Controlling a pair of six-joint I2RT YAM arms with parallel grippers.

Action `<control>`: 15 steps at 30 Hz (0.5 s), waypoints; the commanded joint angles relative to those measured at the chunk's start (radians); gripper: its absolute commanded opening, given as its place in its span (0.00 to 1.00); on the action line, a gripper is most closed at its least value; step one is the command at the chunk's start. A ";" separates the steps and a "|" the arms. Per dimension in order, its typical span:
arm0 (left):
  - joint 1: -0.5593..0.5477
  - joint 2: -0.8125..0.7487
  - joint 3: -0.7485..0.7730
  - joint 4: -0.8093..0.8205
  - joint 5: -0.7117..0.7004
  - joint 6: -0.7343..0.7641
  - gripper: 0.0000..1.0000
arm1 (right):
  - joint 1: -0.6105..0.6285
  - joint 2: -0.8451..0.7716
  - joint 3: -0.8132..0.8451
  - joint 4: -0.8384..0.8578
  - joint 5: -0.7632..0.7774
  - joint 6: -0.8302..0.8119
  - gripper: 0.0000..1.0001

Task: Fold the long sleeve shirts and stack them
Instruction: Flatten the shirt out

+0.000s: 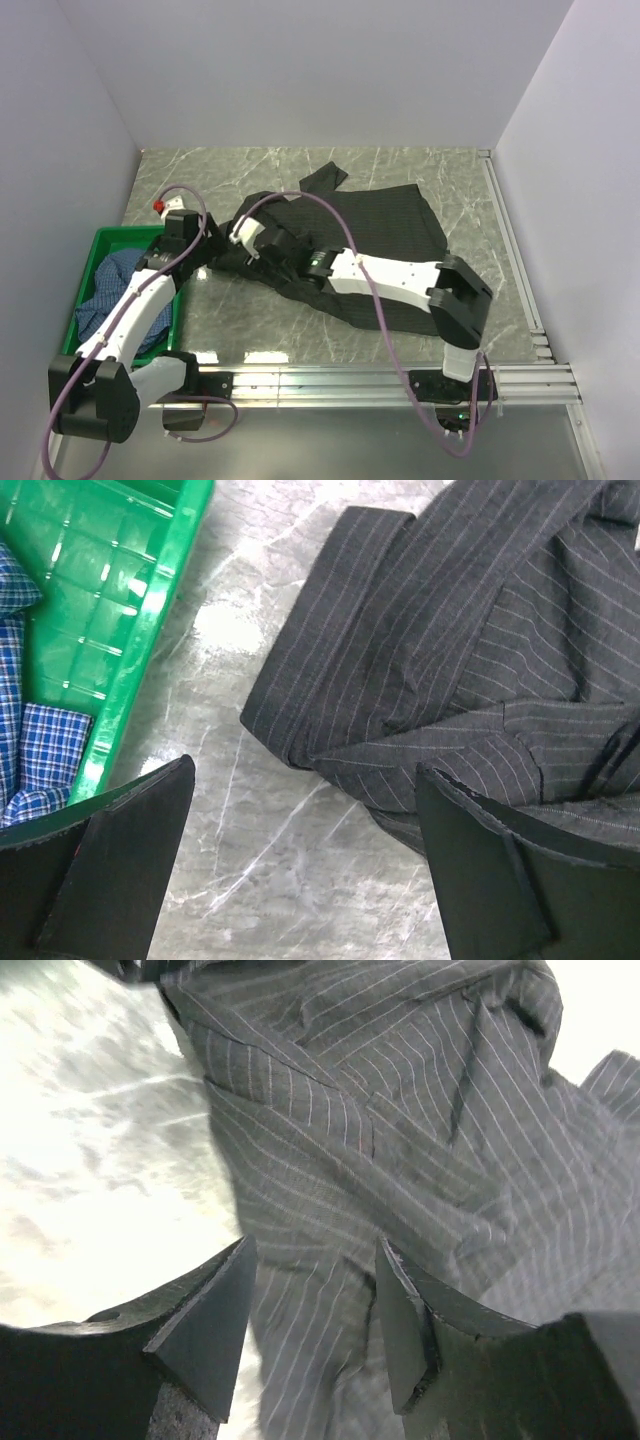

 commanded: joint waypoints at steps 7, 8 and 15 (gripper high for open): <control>0.048 -0.005 0.043 -0.002 -0.007 -0.026 0.98 | 0.054 0.164 0.075 0.051 0.102 -0.197 0.58; 0.052 -0.003 0.043 -0.004 -0.006 -0.027 0.98 | 0.060 0.181 0.072 0.061 0.119 -0.206 0.59; 0.065 0.009 0.046 -0.005 0.004 -0.027 0.98 | 0.071 0.224 0.041 0.157 0.196 -0.259 0.56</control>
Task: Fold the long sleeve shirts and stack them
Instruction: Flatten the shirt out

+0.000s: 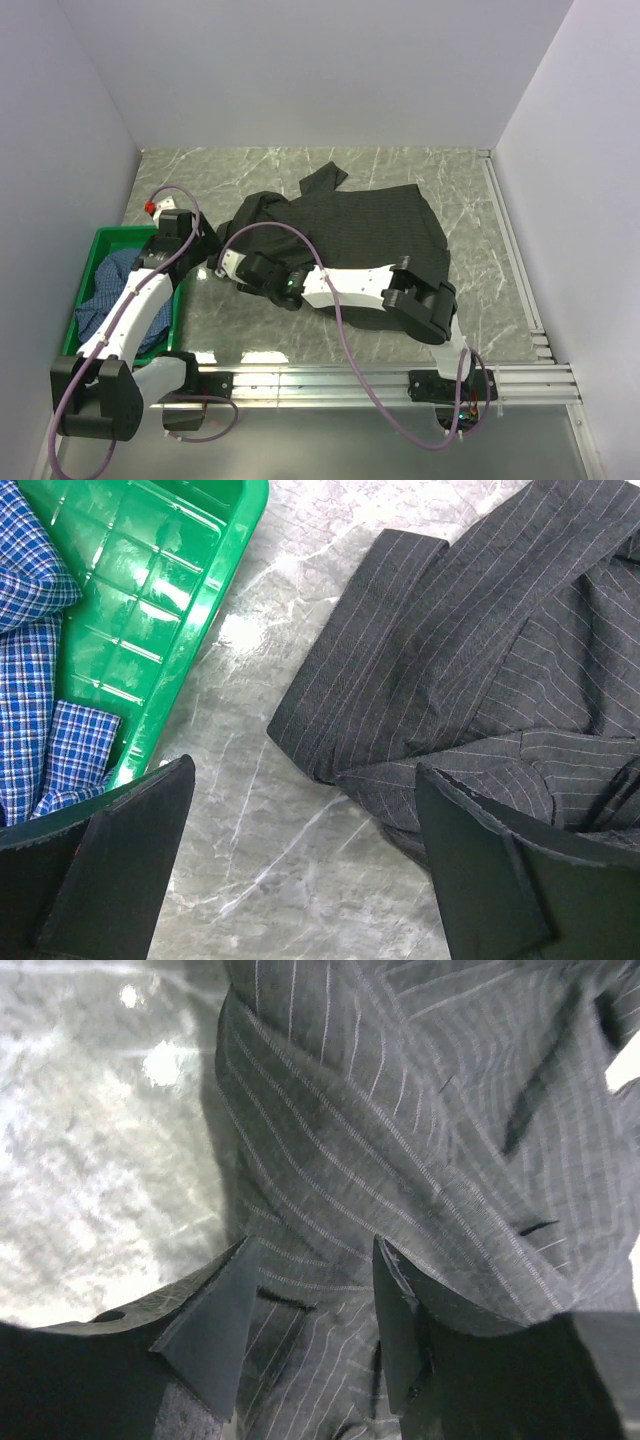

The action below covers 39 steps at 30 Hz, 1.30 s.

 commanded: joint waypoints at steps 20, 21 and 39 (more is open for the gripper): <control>0.011 0.007 0.046 0.004 0.025 -0.006 0.97 | 0.010 0.016 0.021 0.069 -0.004 -0.010 0.50; 0.011 0.010 0.046 0.004 0.026 -0.005 0.97 | 0.011 0.017 0.018 0.067 -0.010 -0.007 0.49; 0.011 0.110 0.039 0.007 0.132 -0.069 0.97 | -0.009 0.051 0.017 0.135 -0.013 0.005 0.13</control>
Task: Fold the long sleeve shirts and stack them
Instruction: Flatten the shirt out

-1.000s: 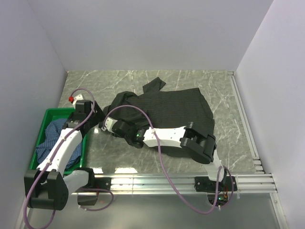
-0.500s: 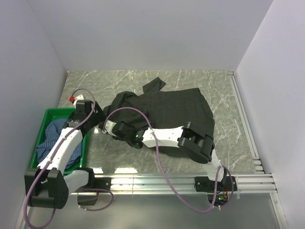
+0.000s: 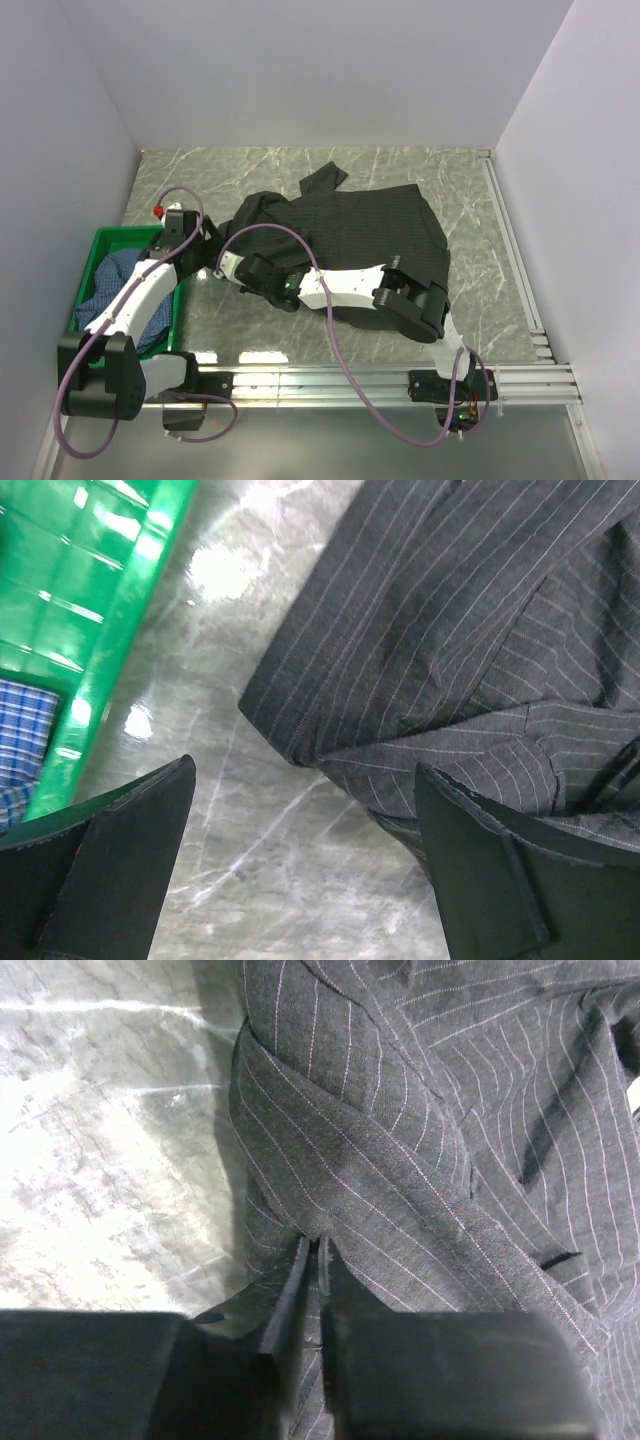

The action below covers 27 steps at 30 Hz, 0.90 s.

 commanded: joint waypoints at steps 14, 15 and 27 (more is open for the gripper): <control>0.003 0.114 0.005 0.084 0.153 -0.153 0.95 | -0.068 -0.095 -0.029 0.099 -0.062 0.103 0.00; 0.003 0.135 0.006 0.094 0.155 -0.163 0.95 | -0.071 -0.102 -0.033 0.099 -0.071 0.107 0.00; -0.015 0.318 0.074 0.163 0.084 -0.265 0.65 | -0.071 -0.126 -0.054 0.097 -0.106 0.147 0.00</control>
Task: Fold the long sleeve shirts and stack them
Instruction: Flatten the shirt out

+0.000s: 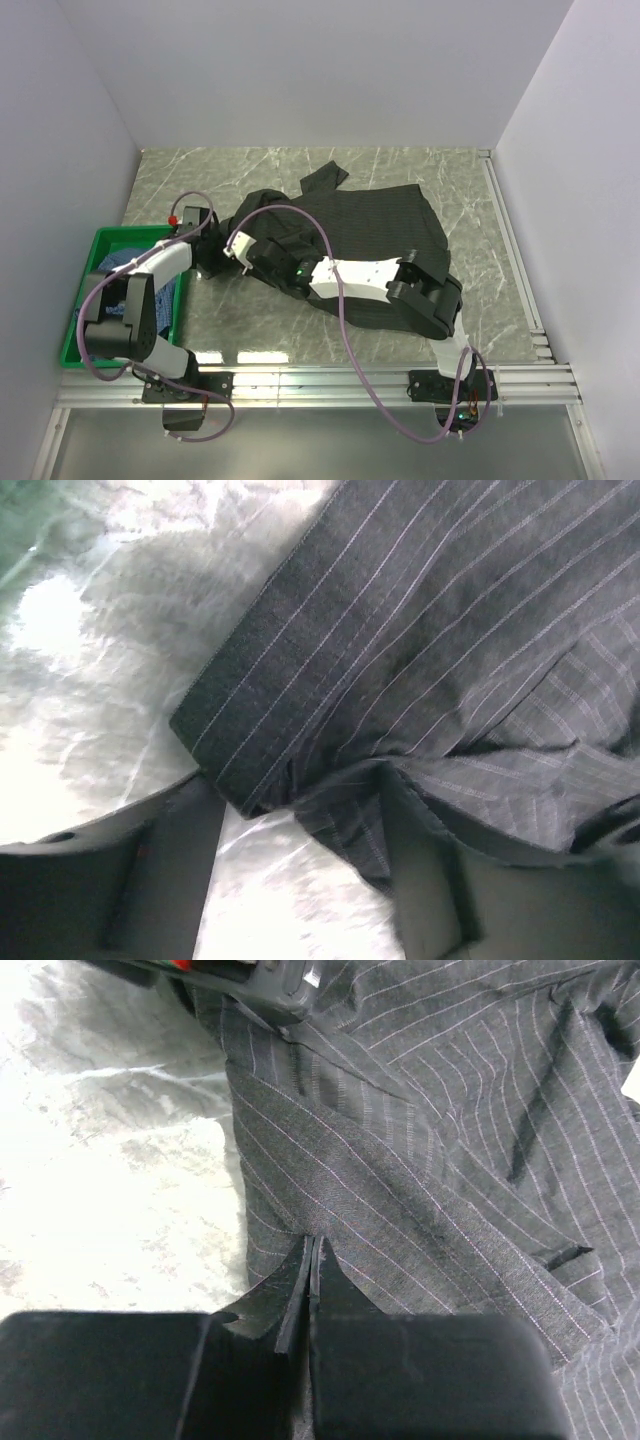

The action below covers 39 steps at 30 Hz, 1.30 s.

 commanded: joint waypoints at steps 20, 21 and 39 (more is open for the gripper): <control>-0.014 0.164 0.139 0.062 -0.148 -0.060 0.00 | 0.027 -0.519 -0.100 -0.253 -0.376 0.089 0.00; -0.014 0.163 0.146 0.059 -0.154 -0.057 0.01 | 0.036 -0.544 -0.100 -0.271 -0.412 0.091 0.00; -0.021 0.137 0.162 0.043 -0.098 -0.008 0.00 | 0.103 -0.323 -0.125 -0.076 0.088 -0.132 0.85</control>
